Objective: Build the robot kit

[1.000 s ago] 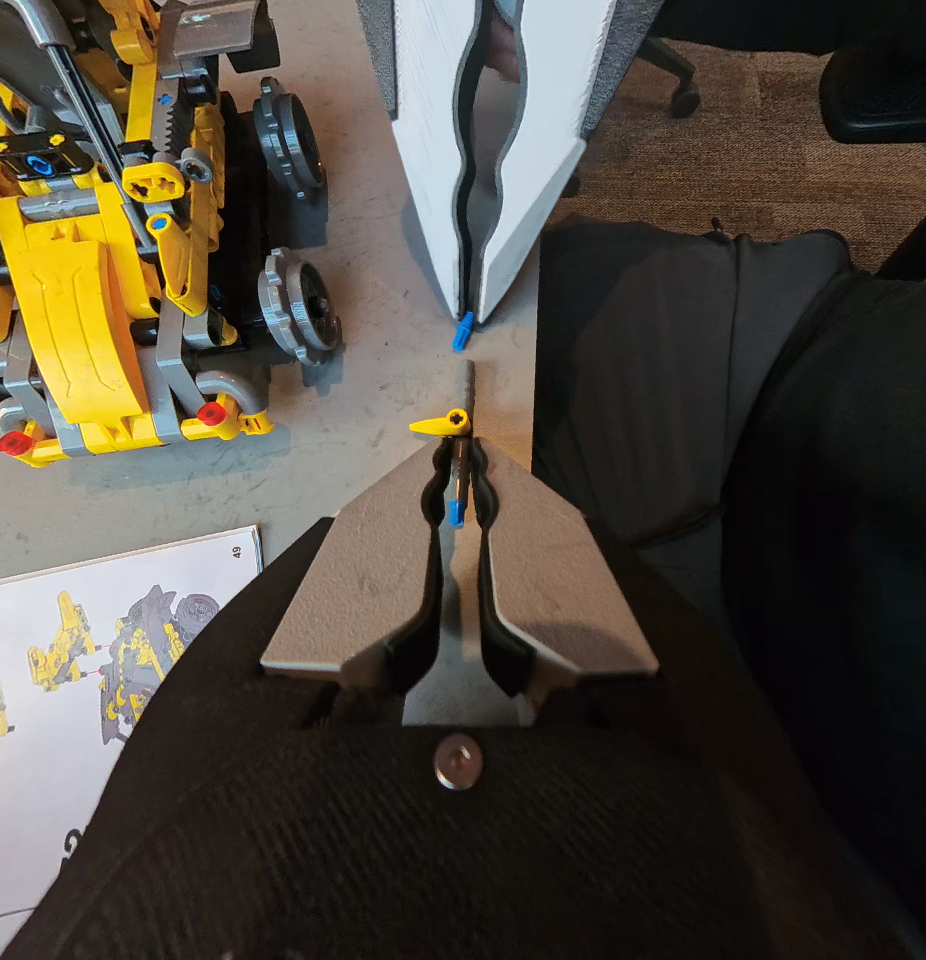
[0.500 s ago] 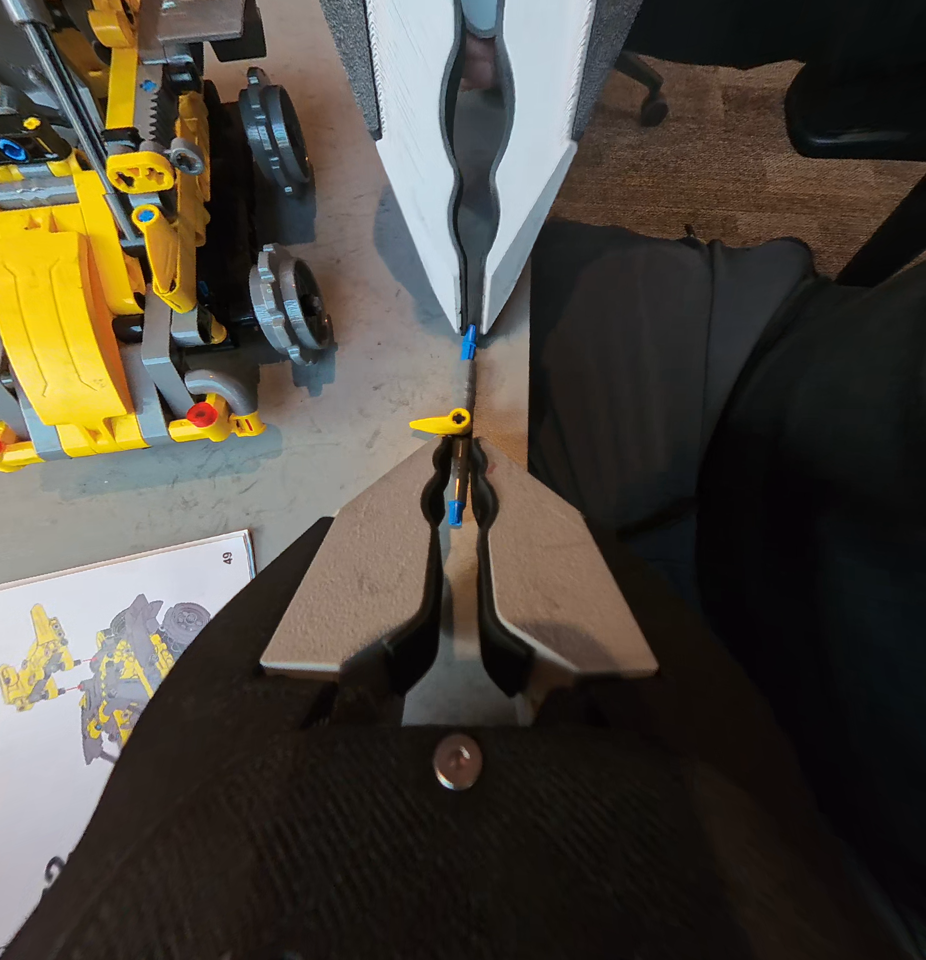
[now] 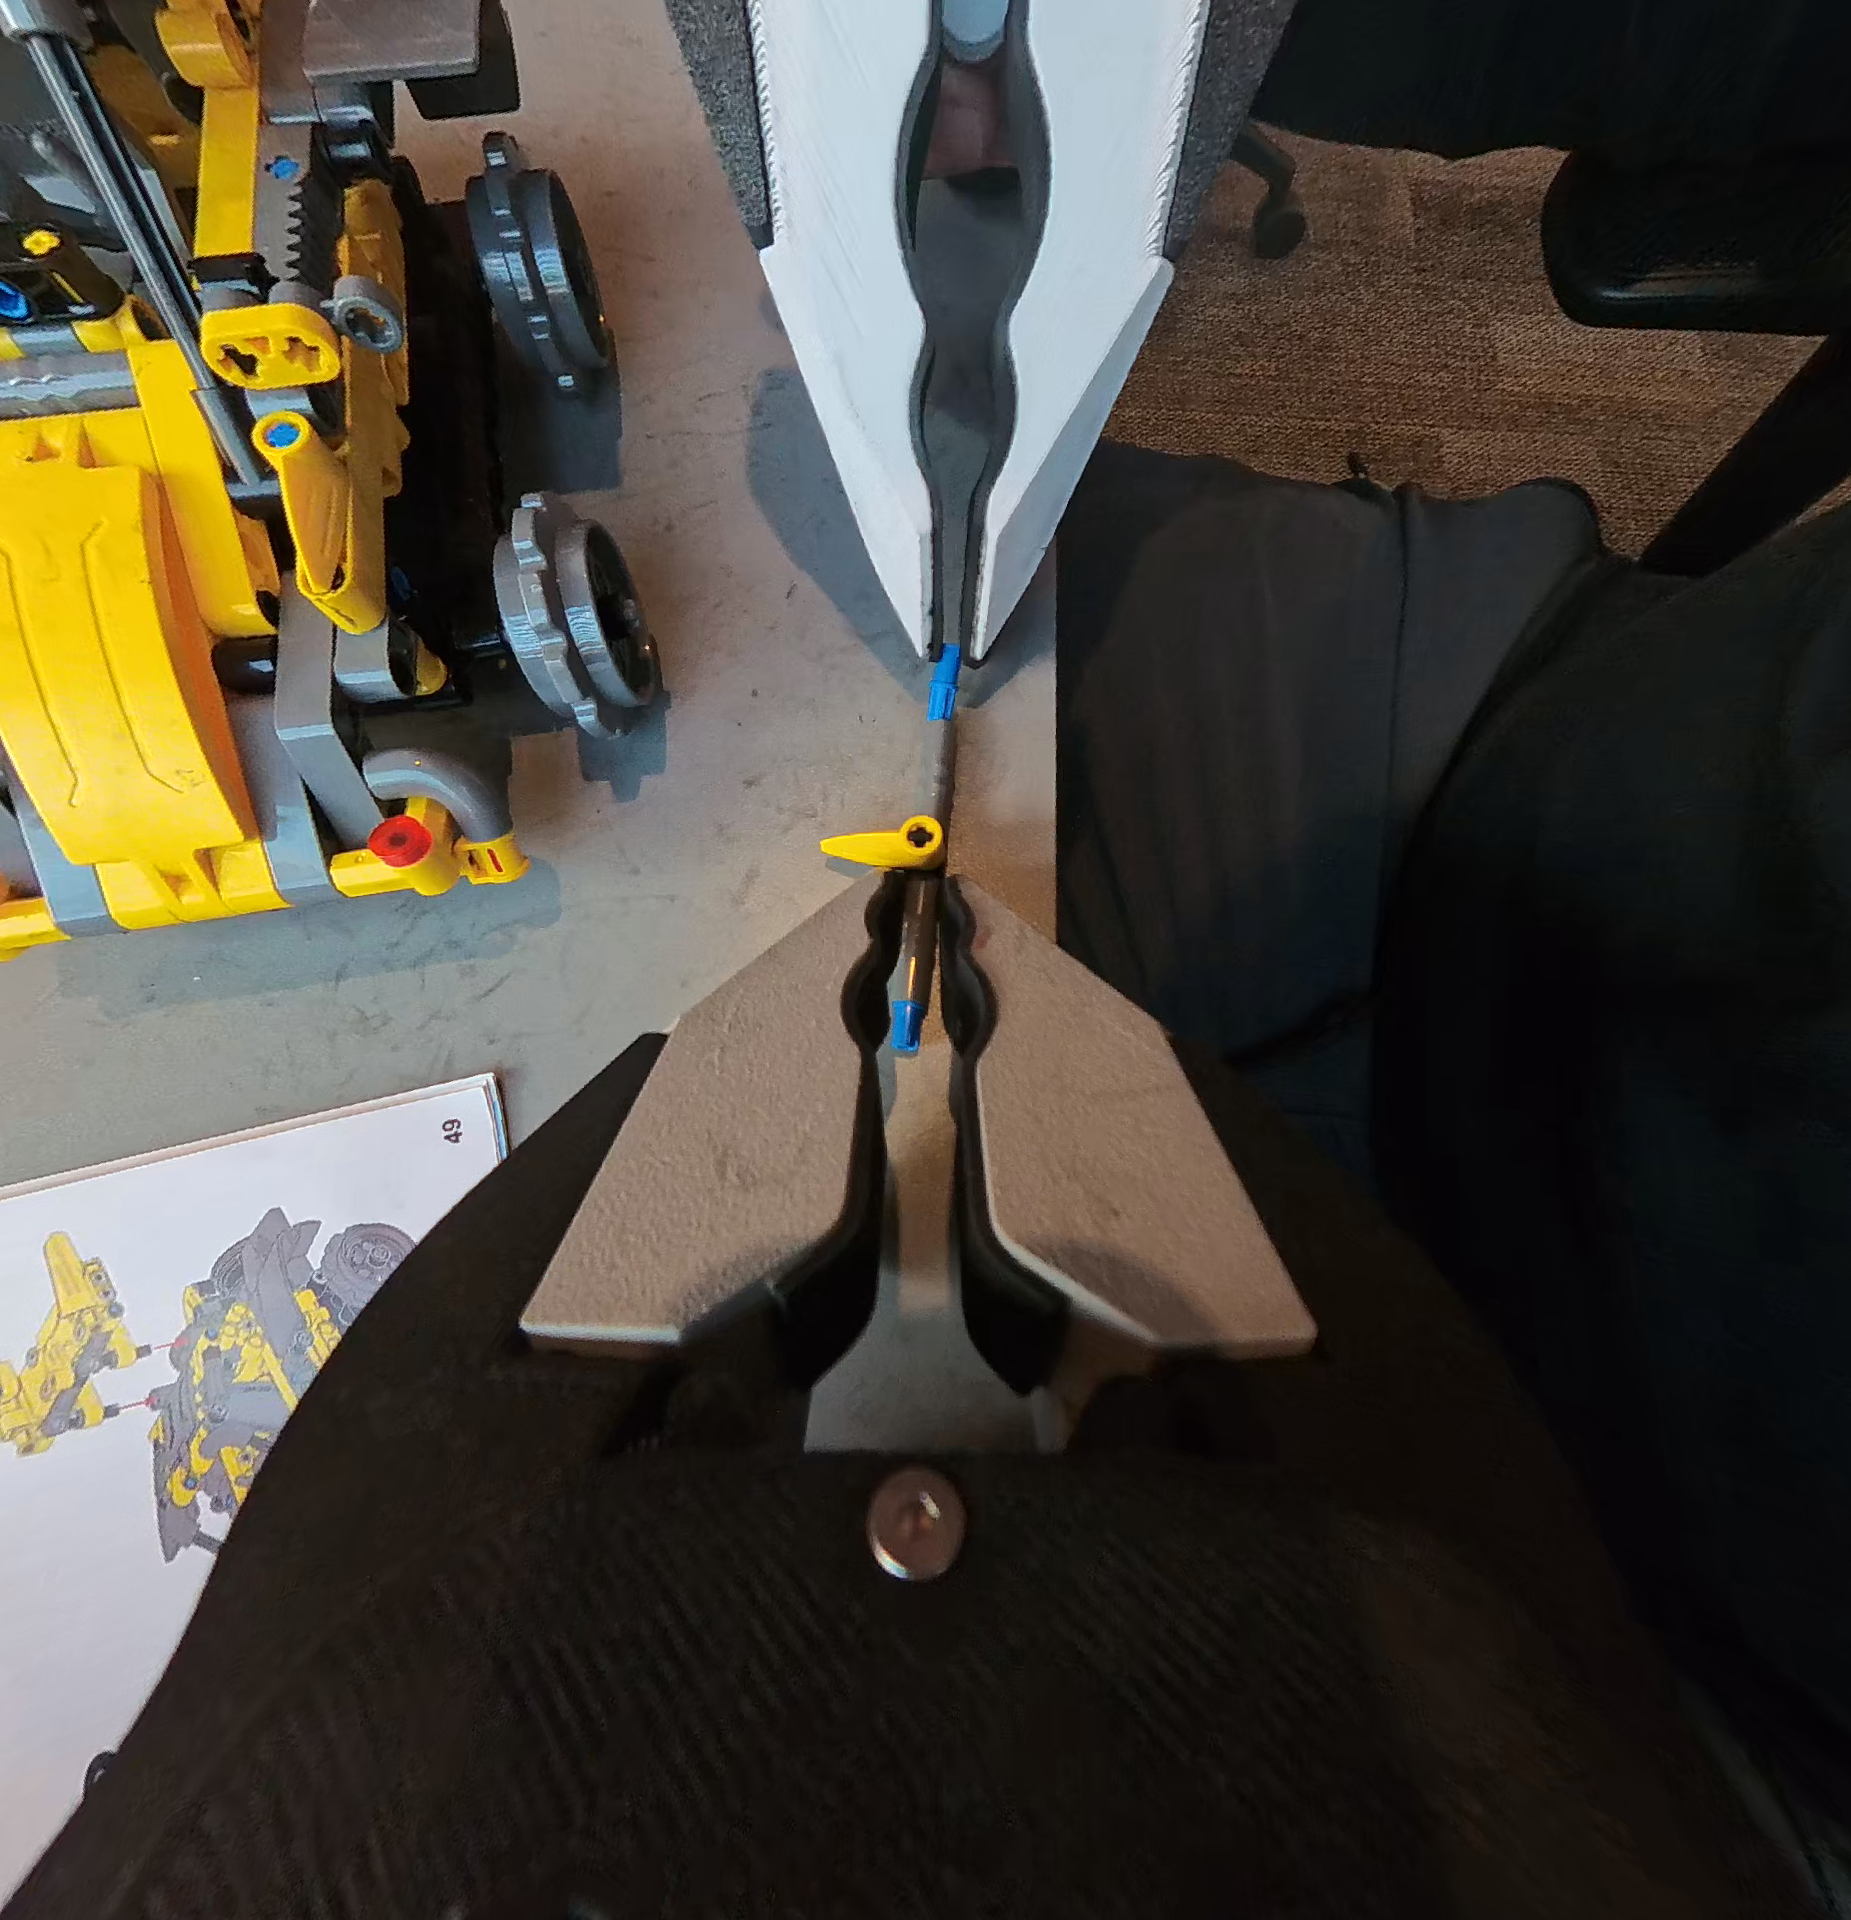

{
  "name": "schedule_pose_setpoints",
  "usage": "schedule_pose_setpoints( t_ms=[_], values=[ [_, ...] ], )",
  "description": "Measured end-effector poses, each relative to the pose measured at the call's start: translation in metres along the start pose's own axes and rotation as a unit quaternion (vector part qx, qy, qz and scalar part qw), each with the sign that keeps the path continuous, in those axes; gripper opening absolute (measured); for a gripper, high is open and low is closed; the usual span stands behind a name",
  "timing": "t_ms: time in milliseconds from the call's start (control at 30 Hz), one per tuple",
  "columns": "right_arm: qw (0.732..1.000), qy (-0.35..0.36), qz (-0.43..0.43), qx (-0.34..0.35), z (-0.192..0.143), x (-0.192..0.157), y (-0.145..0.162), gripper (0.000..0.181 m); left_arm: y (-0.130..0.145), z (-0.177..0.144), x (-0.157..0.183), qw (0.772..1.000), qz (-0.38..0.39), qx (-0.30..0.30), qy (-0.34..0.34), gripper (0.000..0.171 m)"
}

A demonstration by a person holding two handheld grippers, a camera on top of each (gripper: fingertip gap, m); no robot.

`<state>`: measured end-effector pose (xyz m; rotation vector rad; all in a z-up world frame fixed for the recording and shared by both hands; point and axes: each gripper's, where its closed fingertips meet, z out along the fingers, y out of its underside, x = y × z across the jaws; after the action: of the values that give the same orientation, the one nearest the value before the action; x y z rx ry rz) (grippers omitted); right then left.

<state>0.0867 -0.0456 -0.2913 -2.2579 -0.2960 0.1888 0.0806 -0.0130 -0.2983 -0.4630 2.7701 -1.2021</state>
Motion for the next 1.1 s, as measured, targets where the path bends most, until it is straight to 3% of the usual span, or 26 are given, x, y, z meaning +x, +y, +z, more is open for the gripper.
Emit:
schedule_pose_setpoints(
  t_ms=[1100],
  values=[
    [0.999, 0.031, -0.035, -0.019, 0.0048, -0.0001, 0.0043, 0.0, -0.0015, 0.001, -0.0007, 1.0, -0.019, -0.001, 0.008, 0.003]
  ],
)
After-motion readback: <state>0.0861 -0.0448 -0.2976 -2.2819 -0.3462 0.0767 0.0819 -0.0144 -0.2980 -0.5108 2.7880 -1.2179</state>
